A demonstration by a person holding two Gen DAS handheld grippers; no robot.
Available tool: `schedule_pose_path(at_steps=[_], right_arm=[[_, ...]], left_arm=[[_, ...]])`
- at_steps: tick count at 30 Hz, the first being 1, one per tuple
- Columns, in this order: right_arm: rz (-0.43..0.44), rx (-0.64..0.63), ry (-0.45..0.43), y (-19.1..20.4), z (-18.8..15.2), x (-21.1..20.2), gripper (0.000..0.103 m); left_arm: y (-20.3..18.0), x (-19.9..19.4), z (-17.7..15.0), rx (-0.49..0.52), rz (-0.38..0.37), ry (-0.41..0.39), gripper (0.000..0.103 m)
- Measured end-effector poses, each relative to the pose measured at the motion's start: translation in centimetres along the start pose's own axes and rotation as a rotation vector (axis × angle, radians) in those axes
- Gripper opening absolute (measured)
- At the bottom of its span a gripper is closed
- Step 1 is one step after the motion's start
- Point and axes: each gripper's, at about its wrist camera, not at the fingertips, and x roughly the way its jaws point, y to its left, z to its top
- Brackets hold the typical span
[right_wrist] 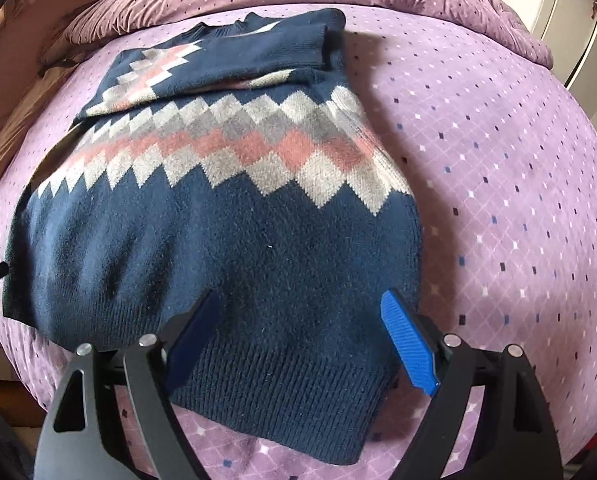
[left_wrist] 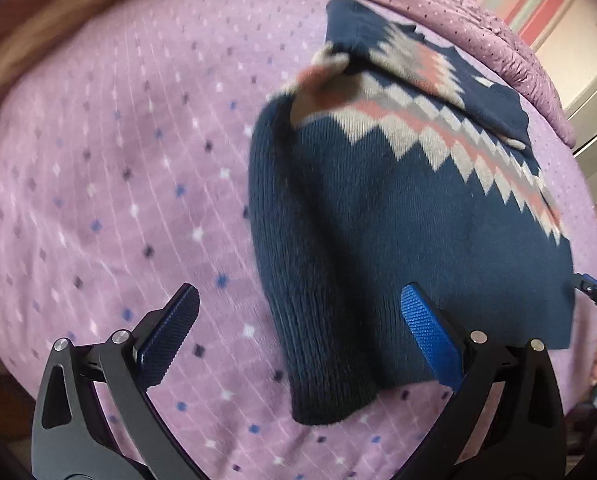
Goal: Fold small clothes
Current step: 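Grasp the side edge of the navy sweater with the left gripper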
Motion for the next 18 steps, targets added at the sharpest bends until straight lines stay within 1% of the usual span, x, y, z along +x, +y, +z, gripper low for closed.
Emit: schedule_pose_path(at_steps=[2, 4, 8, 9, 11, 12, 15, 16, 17, 18], right_arm=[[0.006, 0.001, 0.003, 0.3, 0.2, 0.0, 0.084], [0.008, -0.002, 0.002, 0.5, 0.3, -0.1, 0.084], [-0.007, -0.015, -0.01, 0.4, 0.5, -0.7, 0.084], [-0.01, -0.016, -0.011, 0.3, 0.6, -0.8, 0.084], [-0.02, -0.013, -0.008, -0.1, 0.4, -0.9, 0.084], [-0.024, -0.01, -0.005, -0.3, 0.3, -0.8, 0.084], [-0.039, 0.002, 0.004, -1.2, -0.2, -0.8, 0.084], [-0.044, 0.01, 0.006, -1.5, -0.5, -0.8, 0.084], [-0.047, 0.016, 0.01, -1.9, -0.7, -0.8, 0.084], [-0.053, 0.024, 0.016, -2.2, -1.0, -0.7, 0.084]], left_arm=[[0.0, 0.7, -0.6, -0.019, -0.027, 0.036, 0.1], [-0.4, 1.2, -1.3, -0.026, -0.037, 0.066, 0.1], [-1.5, 1.9, -2.7, -0.033, -0.034, 0.106, 0.1], [-1.8, 2.2, -3.0, -0.04, -0.025, 0.117, 0.098], [-2.5, 2.7, -3.3, -0.031, -0.005, 0.139, 0.077], [-2.8, 3.0, -3.4, -0.028, -0.012, 0.158, 0.062], [-2.9, 2.9, -3.6, -0.056, -0.023, 0.172, 0.06], [-2.9, 2.9, -3.7, -0.065, -0.026, 0.175, 0.058], [-2.8, 3.0, -3.7, -0.072, -0.024, 0.18, 0.054], [-2.6, 3.1, -3.8, -0.079, -0.019, 0.187, 0.044]])
